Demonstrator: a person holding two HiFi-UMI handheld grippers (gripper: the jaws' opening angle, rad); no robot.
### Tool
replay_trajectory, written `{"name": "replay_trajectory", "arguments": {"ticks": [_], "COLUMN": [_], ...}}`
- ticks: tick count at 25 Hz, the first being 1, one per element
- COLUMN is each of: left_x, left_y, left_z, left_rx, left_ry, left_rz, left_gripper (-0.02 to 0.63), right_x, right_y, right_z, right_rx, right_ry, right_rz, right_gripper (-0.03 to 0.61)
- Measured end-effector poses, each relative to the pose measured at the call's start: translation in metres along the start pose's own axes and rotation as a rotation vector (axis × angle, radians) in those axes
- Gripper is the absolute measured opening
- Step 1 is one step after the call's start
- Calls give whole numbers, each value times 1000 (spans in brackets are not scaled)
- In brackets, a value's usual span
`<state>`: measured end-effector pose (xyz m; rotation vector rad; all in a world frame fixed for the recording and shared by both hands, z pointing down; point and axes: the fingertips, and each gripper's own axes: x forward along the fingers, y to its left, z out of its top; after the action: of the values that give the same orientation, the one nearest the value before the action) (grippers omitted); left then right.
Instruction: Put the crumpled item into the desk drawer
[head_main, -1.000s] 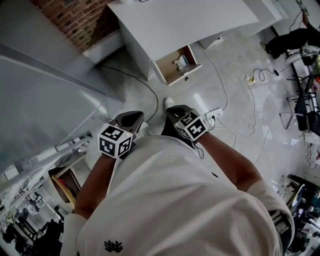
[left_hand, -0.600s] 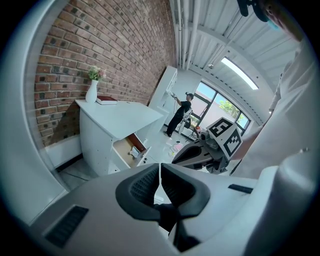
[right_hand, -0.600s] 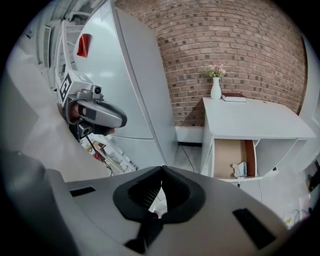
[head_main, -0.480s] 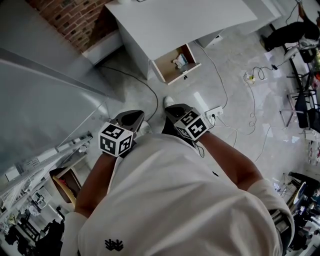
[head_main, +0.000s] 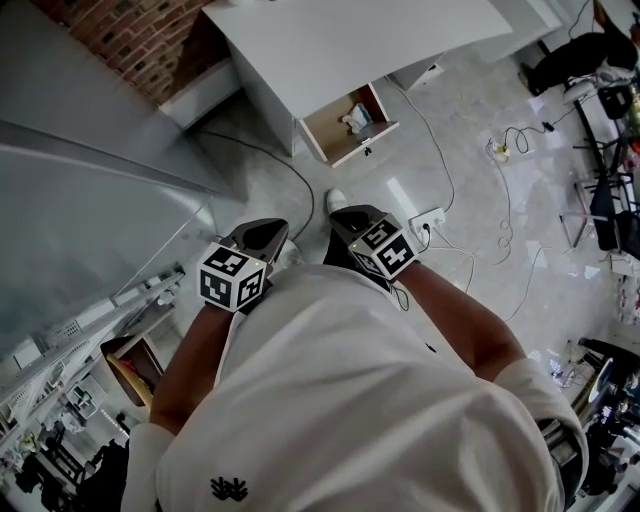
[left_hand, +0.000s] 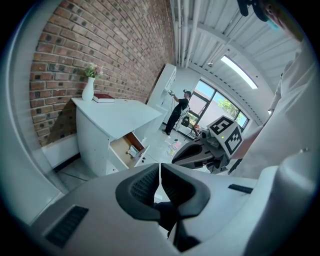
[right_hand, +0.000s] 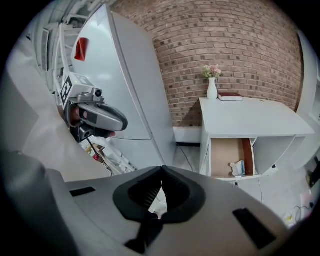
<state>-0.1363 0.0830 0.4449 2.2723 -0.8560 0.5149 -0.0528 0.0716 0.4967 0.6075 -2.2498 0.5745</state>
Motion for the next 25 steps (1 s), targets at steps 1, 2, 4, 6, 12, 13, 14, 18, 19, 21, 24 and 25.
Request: {"name": "replay_trajectory", "arguments": {"ticks": [1, 2, 4, 6, 12, 13, 14, 18, 19, 21, 24, 25], "left_x": [1, 2, 4, 8, 20, 22, 25, 36, 39, 48, 63, 69], "left_y": [0, 0, 0, -1, -2, -2, -1, 2, 3, 5, 8, 9], "left_z": [1, 1, 4, 7, 13, 15, 17, 21, 24, 31, 44, 49], "left_rx": [0, 0, 3, 6, 5, 4, 3, -10, -12, -13, -13, -12], "left_ry": [1, 2, 4, 6, 18, 20, 21, 33, 36, 41, 42, 41], "left_rz": [-1, -2, -5, -8, -16, -15, -14, -10, -9, -6, -2, -2], "left_gripper": [31, 31, 31, 31, 31, 31, 31, 31, 31, 31, 31, 31], "right_x": [-1, -1, -2, -3, -4, -4, -3, -1, -1, -1, -1, -1], "right_y": [-1, -3, -6, -10, -23, -26, -30, -44, -50, -63, -83, -91], "right_z": [0, 0, 1, 0, -7, -7, -8, -6, -5, -3, -3, -2], "right_rx": [0, -1, -2, -3, 13, 14, 14, 15, 16, 19, 20, 18], "right_ry": [-1, -1, -1, -1, 9, 11, 13, 17, 18, 18, 25, 28], "right_rz": [-2, -4, -10, -16, -21, -21, -19, -11, -10, -10, -7, -7], "right_gripper": [29, 29, 29, 29, 29, 29, 29, 28, 28, 29, 28, 28]}}
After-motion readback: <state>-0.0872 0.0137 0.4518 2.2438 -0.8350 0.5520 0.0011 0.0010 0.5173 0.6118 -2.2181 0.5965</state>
